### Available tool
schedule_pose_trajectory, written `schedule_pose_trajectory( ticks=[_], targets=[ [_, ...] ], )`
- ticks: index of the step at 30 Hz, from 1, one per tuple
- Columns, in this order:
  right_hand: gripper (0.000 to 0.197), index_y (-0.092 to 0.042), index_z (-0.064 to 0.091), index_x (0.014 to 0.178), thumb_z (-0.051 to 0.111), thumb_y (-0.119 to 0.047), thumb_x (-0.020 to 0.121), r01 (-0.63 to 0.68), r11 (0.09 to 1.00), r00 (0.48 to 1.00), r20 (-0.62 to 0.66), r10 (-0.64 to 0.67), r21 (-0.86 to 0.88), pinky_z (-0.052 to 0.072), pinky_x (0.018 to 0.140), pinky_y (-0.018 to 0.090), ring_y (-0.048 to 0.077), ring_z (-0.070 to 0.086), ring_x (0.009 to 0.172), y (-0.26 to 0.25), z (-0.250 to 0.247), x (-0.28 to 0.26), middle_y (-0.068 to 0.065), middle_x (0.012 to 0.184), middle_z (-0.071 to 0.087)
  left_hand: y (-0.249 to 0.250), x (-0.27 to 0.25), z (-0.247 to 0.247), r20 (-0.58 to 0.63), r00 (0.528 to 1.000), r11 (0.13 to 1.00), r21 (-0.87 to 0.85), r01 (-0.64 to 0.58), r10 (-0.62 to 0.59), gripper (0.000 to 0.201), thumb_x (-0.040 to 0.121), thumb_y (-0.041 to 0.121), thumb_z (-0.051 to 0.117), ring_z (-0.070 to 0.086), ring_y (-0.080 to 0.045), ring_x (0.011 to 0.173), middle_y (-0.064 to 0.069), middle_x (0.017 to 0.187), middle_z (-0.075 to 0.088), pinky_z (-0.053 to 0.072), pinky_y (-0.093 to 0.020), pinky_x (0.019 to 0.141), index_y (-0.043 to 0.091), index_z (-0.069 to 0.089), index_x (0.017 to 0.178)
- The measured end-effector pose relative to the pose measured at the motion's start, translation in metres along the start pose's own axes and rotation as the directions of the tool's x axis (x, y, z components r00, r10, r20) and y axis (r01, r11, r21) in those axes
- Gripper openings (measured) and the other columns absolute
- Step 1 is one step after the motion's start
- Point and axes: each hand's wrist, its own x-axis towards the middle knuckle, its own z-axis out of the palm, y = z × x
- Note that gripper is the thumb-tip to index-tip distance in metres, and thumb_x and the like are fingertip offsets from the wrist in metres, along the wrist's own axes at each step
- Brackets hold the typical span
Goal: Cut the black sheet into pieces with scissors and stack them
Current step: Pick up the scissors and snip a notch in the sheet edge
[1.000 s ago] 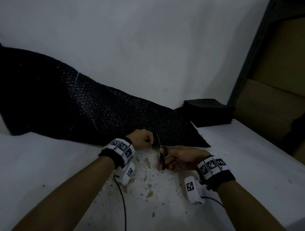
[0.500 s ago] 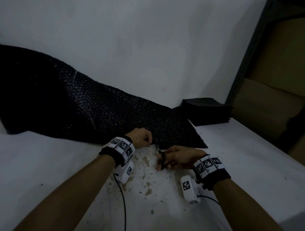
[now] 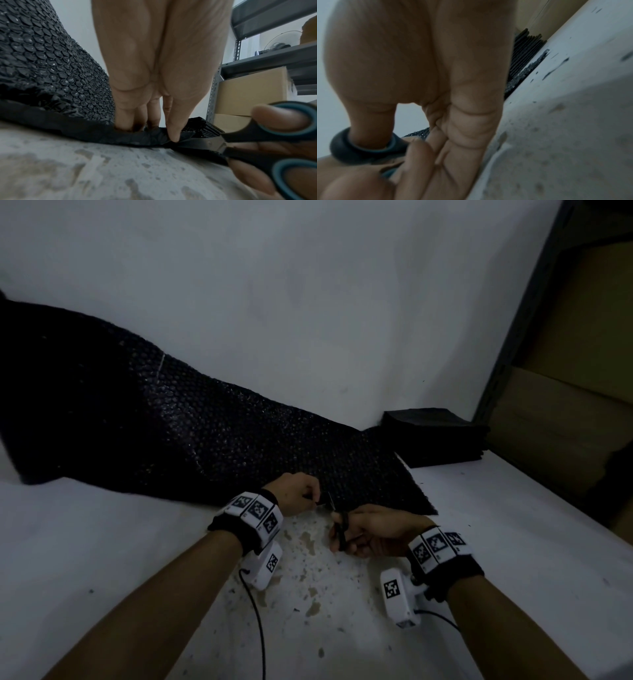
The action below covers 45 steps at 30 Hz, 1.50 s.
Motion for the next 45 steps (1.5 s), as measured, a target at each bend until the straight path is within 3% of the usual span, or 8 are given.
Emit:
schedule_pose_trajectory(
  ticks=[9, 17, 22, 26, 32, 37, 41, 45],
  targets=[
    [0.036, -0.002, 0.071, 0.091, 0.058, -0.034, 0.099, 0.039, 0.999, 0.998, -0.051, -0.040, -0.019, 0.049, 0.057, 0.021, 0.010, 0.054, 0.057, -0.004, -0.001, 0.011, 0.011, 0.087, 0.073, -0.006, 0.003, 0.001, 0.003, 1.000, 1.000, -0.003, -0.014, 0.014, 0.012, 0.097, 0.021, 0.057, 0.055, -0.017, 0.077, 0.010, 0.078, 0.054, 0.048, -0.028, 0.073, 0.028, 0.056, 0.088],
    [0.044, 0.000, 0.070, 0.099, 0.062, -0.043, 0.095, 0.014, 1.000, 0.998, -0.054, -0.015, -0.024, 0.050, 0.060, 0.021, 0.012, 0.053, 0.061, -0.005, 0.000, 0.013, 0.011, 0.088, 0.073, -0.007, 0.003, 0.001, 0.003, 1.000, 1.000, -0.001, -0.007, 0.007, 0.010, 0.097, 0.021, 0.057, 0.052, -0.011, 0.072, 0.010, 0.078, 0.054, 0.040, -0.020, 0.063, 0.027, 0.055, 0.089],
    [0.059, 0.002, 0.069, 0.109, 0.066, -0.052, 0.086, -0.005, 1.000, 0.999, -0.033, 0.005, -0.006, 0.049, 0.065, 0.023, 0.014, 0.055, 0.068, -0.008, -0.004, 0.018, 0.014, 0.094, 0.074, -0.009, 0.002, 0.000, 0.002, 1.000, 0.999, -0.041, 0.003, -0.003, 0.012, 0.097, 0.019, 0.056, 0.054, -0.013, 0.077, -0.001, 0.089, 0.061, 0.043, -0.017, 0.065, 0.027, 0.055, 0.089],
    [0.066, 0.003, 0.069, 0.110, 0.070, -0.056, 0.079, 0.010, 1.000, 1.000, -0.025, -0.010, -0.003, 0.045, 0.066, 0.026, 0.014, 0.052, 0.066, -0.008, -0.008, 0.027, 0.015, 0.093, 0.073, -0.009, 0.001, 0.000, -0.003, 1.000, 1.000, -0.027, 0.007, -0.007, 0.009, 0.097, 0.019, 0.054, 0.049, -0.009, 0.070, 0.007, 0.080, 0.054, 0.037, -0.015, 0.059, 0.026, 0.054, 0.093],
    [0.043, -0.003, 0.074, 0.088, 0.062, -0.043, 0.095, 0.052, 0.998, 0.997, -0.058, -0.053, -0.024, 0.044, 0.058, 0.023, 0.012, 0.049, 0.059, -0.009, -0.010, 0.037, 0.012, 0.085, 0.071, -0.009, 0.000, -0.002, 0.001, 1.000, 1.000, -0.027, 0.011, -0.011, 0.008, 0.098, 0.017, 0.052, 0.045, -0.005, 0.066, 0.011, 0.074, 0.049, 0.037, -0.019, 0.062, 0.024, 0.053, 0.094],
    [0.039, 0.000, 0.074, 0.092, 0.061, -0.037, 0.098, 0.055, 0.998, 0.996, -0.063, -0.057, -0.034, 0.045, 0.058, 0.024, 0.012, 0.050, 0.059, -0.002, -0.018, 0.040, 0.012, 0.087, 0.070, -0.008, -0.001, -0.002, 0.009, 0.999, 0.994, -0.097, 0.052, -0.051, 0.005, 0.100, 0.019, 0.051, 0.045, -0.005, 0.065, 0.010, 0.075, 0.050, 0.036, -0.014, 0.056, 0.021, 0.054, 0.096],
    [0.041, 0.000, 0.074, 0.094, 0.063, -0.040, 0.095, 0.054, 0.998, 0.998, -0.038, -0.055, -0.030, 0.046, 0.057, 0.023, 0.012, 0.049, 0.059, -0.003, -0.017, 0.040, 0.011, 0.086, 0.070, -0.005, 0.002, -0.011, -0.013, 0.991, 0.977, -0.171, 0.127, -0.131, 0.022, 0.100, 0.036, 0.053, 0.060, -0.016, 0.092, 0.001, 0.101, 0.065, 0.051, -0.030, 0.081, 0.018, 0.064, 0.104],
    [0.042, -0.002, 0.074, 0.091, 0.063, -0.043, 0.095, 0.061, 0.998, 0.997, -0.039, -0.062, -0.036, 0.044, 0.057, 0.024, 0.012, 0.048, 0.059, -0.002, -0.017, 0.041, 0.010, 0.085, 0.070, -0.011, 0.018, -0.021, -0.184, 0.971, 0.988, -0.070, 0.141, -0.152, 0.018, 0.099, 0.034, 0.055, 0.064, -0.022, 0.098, -0.004, 0.109, 0.067, 0.054, -0.036, 0.086, 0.021, 0.063, 0.108]
  ],
)
